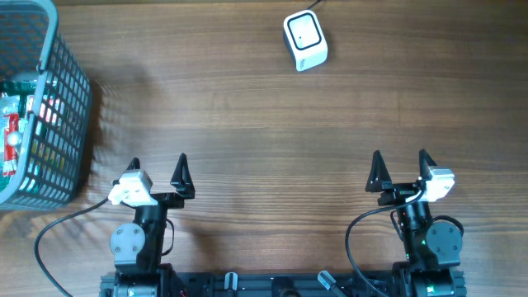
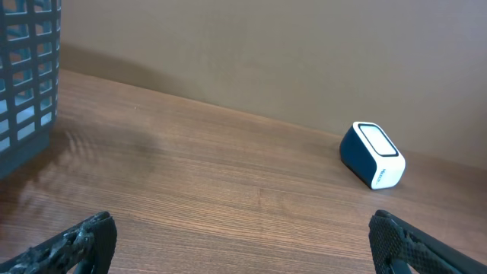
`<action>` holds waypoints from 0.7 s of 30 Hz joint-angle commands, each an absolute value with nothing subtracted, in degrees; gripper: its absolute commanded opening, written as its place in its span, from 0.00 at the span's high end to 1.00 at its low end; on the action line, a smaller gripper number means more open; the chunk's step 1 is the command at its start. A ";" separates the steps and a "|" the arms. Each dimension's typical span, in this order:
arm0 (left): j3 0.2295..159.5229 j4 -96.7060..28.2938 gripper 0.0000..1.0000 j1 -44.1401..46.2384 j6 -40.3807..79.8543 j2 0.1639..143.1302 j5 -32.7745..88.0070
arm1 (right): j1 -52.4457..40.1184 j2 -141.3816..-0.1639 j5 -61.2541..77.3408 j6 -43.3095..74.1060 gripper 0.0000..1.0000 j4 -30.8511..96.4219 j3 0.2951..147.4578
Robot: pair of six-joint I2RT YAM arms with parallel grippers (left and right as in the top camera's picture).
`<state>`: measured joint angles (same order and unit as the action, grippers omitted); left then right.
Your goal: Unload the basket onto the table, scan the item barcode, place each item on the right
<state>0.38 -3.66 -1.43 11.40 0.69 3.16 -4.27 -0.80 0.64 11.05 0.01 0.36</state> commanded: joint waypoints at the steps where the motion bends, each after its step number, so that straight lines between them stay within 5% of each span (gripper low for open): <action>1: 0.34 -4.05 0.00 -1.23 10.70 0.43 4.82 | -4.05 -1.02 1.43 10.63 0.00 -0.25 0.30; 21: 11.49 -2.22 0.00 -1.23 14.31 1.10 10.52 | -4.05 -1.02 1.43 10.63 0.00 -0.25 0.30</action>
